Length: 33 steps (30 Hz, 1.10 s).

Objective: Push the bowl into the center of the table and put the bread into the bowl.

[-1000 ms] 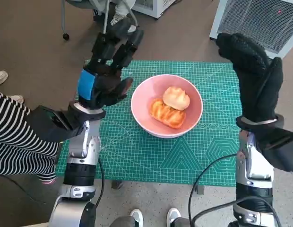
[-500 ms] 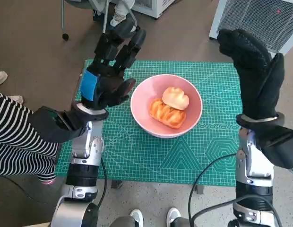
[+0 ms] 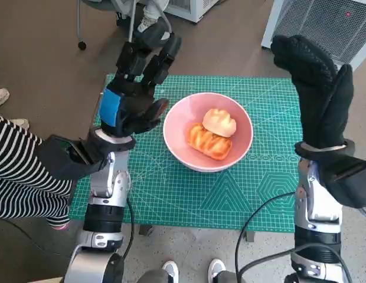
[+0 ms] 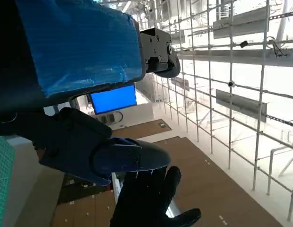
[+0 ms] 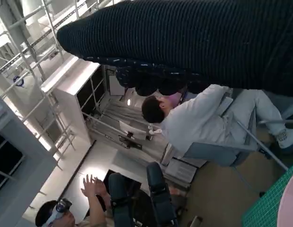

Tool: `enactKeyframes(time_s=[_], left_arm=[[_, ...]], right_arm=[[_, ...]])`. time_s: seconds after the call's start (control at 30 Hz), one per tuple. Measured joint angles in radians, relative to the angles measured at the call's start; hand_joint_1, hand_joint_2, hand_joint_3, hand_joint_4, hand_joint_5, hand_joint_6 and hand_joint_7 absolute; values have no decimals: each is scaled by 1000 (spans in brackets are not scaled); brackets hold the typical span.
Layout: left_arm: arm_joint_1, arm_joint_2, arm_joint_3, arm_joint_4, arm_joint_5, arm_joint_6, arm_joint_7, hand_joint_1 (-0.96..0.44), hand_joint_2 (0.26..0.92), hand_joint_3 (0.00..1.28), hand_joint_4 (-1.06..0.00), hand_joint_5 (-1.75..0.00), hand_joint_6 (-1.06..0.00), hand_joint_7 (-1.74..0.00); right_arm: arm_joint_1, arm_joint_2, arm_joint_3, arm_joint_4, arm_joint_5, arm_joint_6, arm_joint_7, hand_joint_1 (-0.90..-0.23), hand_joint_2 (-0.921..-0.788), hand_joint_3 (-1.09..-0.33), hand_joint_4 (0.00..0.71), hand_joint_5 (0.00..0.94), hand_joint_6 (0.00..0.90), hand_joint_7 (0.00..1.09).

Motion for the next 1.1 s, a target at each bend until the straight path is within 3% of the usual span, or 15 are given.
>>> enactKeyframes(time_s=[1.1], left_arm=[[25,7,3,-51,-16,-17,-8,-645,921,351,-218,-15,1,-512]], right_arm=[[0,2,6,-13,-2,14,-1,-771,-921,-723,197,1,39,561]])
